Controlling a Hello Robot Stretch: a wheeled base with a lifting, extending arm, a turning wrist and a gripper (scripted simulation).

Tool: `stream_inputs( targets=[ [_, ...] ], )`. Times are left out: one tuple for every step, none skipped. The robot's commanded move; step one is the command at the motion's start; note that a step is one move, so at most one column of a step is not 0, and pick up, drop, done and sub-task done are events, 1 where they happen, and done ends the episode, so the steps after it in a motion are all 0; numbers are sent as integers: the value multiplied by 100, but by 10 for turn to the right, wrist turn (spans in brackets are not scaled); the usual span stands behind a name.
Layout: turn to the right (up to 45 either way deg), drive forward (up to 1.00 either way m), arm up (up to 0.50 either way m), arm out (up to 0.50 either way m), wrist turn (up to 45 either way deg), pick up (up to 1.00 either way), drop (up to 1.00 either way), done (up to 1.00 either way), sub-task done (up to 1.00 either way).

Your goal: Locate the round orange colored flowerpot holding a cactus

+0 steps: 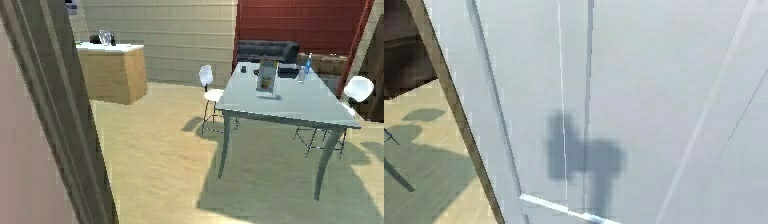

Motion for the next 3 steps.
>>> stream_inputs(
  targets=[
    [0,90,0,0,0,0,0,0,0],
    [-360,0,0,0,0,0,0,0,0],
    [0,100,0,0,0,0,0,0,0]
  ],
)
